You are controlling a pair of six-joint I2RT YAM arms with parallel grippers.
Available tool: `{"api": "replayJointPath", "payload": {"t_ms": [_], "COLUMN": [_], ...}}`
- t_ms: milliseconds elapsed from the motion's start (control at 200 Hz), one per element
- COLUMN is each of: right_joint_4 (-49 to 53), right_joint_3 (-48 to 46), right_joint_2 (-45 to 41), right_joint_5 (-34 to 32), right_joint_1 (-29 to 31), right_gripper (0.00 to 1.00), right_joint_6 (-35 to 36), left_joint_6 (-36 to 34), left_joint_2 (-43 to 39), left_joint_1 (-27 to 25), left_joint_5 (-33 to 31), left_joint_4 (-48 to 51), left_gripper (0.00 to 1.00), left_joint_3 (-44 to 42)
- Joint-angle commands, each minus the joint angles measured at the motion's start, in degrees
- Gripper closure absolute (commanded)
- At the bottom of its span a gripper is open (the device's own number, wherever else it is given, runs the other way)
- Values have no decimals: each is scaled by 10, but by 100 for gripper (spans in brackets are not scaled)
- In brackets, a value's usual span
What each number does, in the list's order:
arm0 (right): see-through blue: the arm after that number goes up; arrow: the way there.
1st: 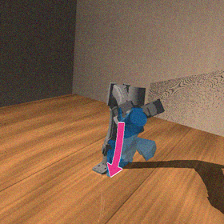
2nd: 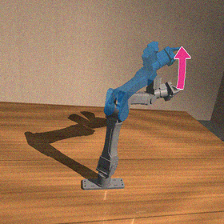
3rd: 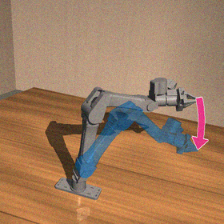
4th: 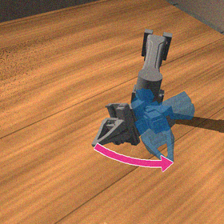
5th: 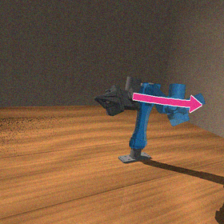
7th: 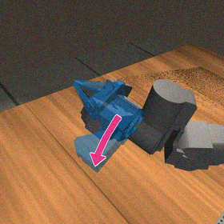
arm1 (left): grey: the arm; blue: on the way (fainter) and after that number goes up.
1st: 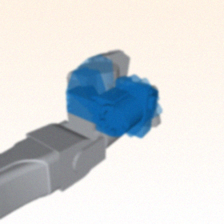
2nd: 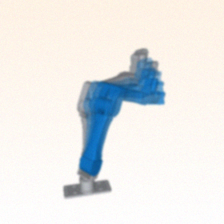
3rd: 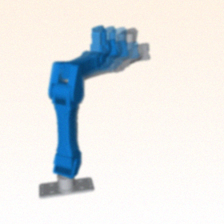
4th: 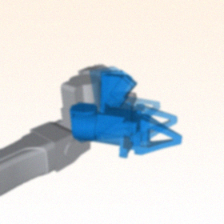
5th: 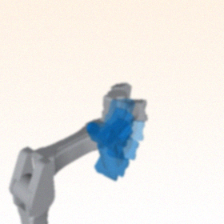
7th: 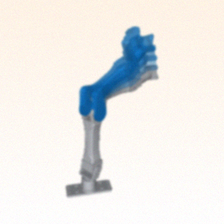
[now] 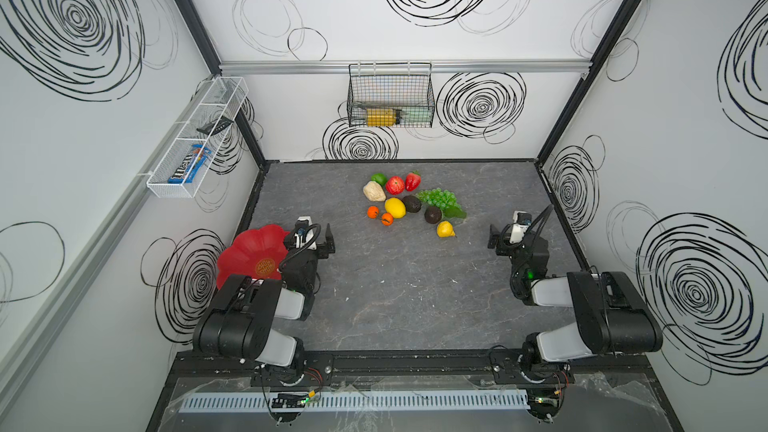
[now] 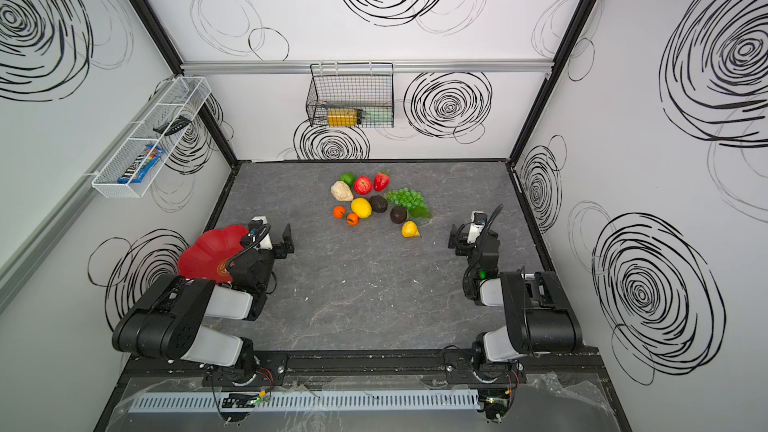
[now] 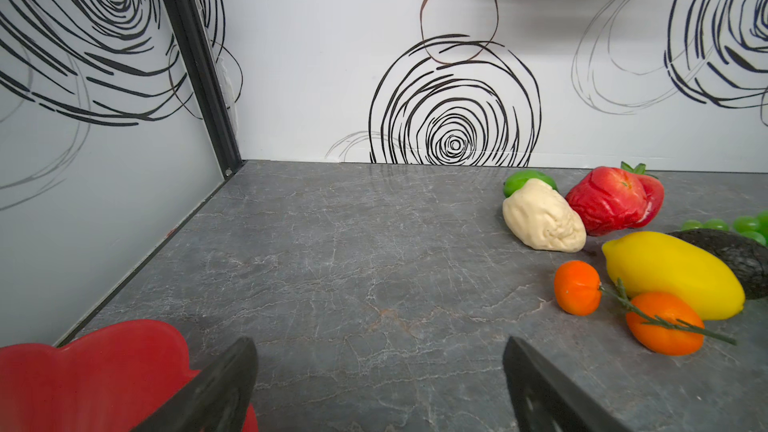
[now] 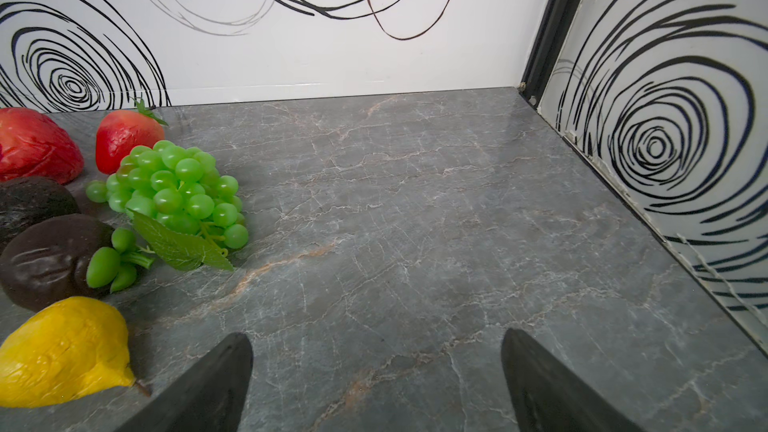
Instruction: Place and organize the fake fruits in the fruit bowl
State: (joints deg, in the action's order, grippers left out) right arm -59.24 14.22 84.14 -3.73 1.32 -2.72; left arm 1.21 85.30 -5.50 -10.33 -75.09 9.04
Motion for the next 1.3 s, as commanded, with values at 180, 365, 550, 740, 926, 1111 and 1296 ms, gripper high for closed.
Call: {"api": "replayJointPath", "payload": {"t_ms": [180, 365, 550, 740, 926, 1111, 1296], "right_joint_4": [-21, -21, -22, -58, 21, 119, 247], "right_joint_3": [17, 17, 16, -19, -26, 9, 87], "right_joint_2": [7, 7, 6, -23, -124, -250, -335], "right_joint_5": [18, 17, 19, 75, 117, 117, 142], "right_joint_1": [-8, -9, -9, -1, 19, 92, 110], "right_gripper": [3, 3, 3, 3, 3, 3, 3], "right_joint_6": [3, 2, 3, 41, 82, 108, 2], "left_joint_6": [-6, -3, 4, -15, -36, -37, 119], "left_joint_2": [3, 3, 1, -20, -134, -303, -386], "left_joint_1": [15, 19, 35, 25, -9, -103, -194], "left_joint_5": [17, 24, 60, 88, 30, -114, -288], "left_joint_4": [-40, -40, -45, -164, -99, 139, 391], "left_gripper": [4, 4, 4, 4, 4, 4, 4], "left_joint_3": [14, 14, 10, -61, -77, 5, 128]}}
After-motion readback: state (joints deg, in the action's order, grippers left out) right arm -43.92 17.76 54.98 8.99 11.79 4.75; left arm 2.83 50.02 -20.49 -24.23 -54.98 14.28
